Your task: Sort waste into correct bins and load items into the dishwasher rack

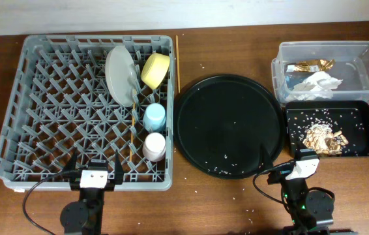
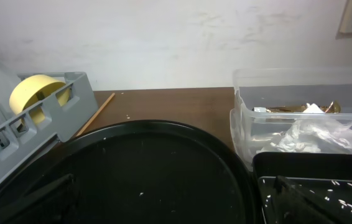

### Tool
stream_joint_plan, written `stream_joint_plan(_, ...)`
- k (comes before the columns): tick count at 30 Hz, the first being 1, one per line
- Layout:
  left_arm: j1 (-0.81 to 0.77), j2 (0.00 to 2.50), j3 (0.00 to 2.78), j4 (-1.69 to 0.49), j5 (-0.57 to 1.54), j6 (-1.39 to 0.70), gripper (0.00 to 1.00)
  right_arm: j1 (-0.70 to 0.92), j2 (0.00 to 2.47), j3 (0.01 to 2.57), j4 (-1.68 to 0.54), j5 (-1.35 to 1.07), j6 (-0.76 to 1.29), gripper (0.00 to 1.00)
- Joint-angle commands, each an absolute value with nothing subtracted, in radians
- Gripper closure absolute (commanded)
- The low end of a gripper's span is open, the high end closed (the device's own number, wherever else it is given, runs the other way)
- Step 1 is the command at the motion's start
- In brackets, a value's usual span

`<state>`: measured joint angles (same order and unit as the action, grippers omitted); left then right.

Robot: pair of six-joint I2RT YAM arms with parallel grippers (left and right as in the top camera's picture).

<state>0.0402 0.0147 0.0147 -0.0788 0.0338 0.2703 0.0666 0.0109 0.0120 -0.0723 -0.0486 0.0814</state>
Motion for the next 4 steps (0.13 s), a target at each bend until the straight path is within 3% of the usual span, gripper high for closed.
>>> stream_joint_plan(1, 0.035, 0.005, 0.009, -0.080, 0.031, 0.289, 0.01, 0.072, 0.003, 0.006, -0.076, -0.040, 0.082, 0.02)
stream_joint_plan(4, 0.035, 0.005, 0.009, -0.080, 0.031, 0.289, 0.01, 0.072, 0.003, 0.006, -0.076, -0.040, 0.082, 0.01)
